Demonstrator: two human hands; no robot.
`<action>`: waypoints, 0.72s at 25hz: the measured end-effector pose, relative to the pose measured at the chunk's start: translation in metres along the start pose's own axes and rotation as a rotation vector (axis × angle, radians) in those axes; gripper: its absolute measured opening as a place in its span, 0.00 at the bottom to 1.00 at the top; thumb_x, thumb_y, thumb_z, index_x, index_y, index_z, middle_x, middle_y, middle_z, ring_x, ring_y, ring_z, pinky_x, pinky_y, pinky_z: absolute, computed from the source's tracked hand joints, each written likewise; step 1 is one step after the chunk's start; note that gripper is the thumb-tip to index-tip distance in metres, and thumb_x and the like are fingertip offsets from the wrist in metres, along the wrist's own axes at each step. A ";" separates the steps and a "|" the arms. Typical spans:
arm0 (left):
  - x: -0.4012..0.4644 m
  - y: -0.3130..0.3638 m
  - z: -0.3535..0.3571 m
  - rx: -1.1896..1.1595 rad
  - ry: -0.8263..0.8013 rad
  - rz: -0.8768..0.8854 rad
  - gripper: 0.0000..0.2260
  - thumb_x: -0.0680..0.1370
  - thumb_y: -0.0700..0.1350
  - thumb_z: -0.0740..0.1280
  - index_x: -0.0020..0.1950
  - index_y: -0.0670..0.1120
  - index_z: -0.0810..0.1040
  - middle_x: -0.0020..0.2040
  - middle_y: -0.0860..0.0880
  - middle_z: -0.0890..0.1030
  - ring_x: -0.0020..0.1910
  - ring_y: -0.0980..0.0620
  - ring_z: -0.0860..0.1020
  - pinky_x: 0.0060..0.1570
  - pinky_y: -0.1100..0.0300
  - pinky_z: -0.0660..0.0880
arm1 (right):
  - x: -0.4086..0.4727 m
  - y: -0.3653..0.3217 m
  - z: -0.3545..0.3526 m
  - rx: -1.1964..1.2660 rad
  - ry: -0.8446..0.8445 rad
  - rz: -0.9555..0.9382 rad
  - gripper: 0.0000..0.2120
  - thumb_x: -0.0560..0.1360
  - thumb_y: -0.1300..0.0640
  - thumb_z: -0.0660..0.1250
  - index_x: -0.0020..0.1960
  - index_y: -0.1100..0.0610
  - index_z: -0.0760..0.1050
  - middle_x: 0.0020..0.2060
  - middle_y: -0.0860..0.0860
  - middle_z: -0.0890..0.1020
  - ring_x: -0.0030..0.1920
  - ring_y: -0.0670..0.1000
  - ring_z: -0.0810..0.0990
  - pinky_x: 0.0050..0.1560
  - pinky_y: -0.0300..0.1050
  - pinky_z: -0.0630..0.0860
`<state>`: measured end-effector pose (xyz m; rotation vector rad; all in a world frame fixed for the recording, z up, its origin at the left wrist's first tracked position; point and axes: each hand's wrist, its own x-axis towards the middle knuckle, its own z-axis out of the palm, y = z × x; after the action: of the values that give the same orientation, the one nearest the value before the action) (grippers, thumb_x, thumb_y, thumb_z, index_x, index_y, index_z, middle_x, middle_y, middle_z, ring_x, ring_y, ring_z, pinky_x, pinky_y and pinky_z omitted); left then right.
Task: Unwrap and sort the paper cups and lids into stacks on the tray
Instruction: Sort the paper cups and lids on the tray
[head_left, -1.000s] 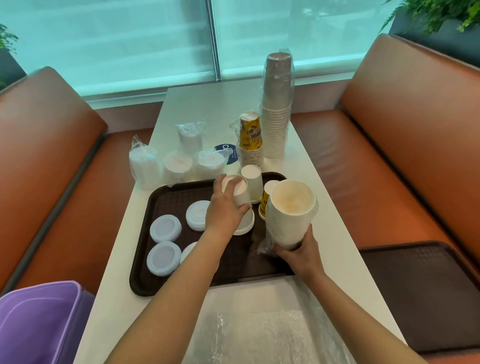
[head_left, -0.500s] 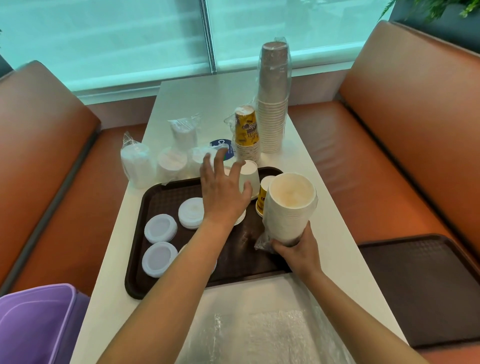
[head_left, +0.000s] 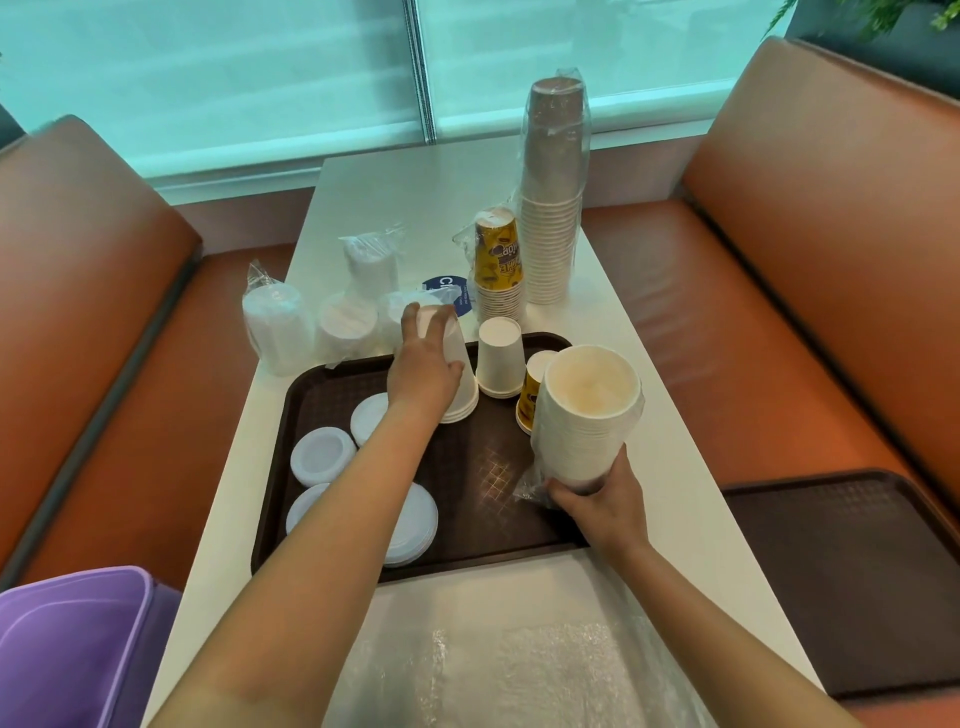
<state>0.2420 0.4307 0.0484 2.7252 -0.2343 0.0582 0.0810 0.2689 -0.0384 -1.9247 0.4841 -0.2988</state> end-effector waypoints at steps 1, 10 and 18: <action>0.003 -0.001 0.000 0.010 -0.014 -0.005 0.31 0.76 0.44 0.68 0.74 0.57 0.57 0.77 0.47 0.49 0.67 0.40 0.69 0.58 0.51 0.74 | 0.001 0.000 0.000 -0.004 -0.005 0.007 0.39 0.62 0.55 0.80 0.67 0.52 0.64 0.53 0.40 0.71 0.53 0.44 0.70 0.50 0.39 0.70; -0.006 0.049 0.003 0.078 0.074 0.425 0.22 0.78 0.43 0.63 0.71 0.49 0.67 0.75 0.46 0.59 0.69 0.44 0.67 0.56 0.52 0.74 | 0.002 0.002 0.002 -0.032 0.002 0.023 0.40 0.63 0.51 0.79 0.69 0.51 0.62 0.55 0.40 0.70 0.54 0.43 0.70 0.52 0.38 0.70; 0.038 0.049 0.032 0.312 -0.357 0.237 0.31 0.79 0.39 0.62 0.77 0.54 0.51 0.78 0.45 0.51 0.72 0.38 0.61 0.63 0.46 0.69 | 0.003 0.001 0.003 -0.037 -0.015 0.011 0.40 0.65 0.52 0.78 0.70 0.53 0.62 0.57 0.42 0.71 0.55 0.45 0.69 0.53 0.37 0.70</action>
<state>0.2714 0.3674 0.0411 2.9855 -0.7030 -0.3561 0.0848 0.2692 -0.0405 -1.9583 0.4935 -0.2701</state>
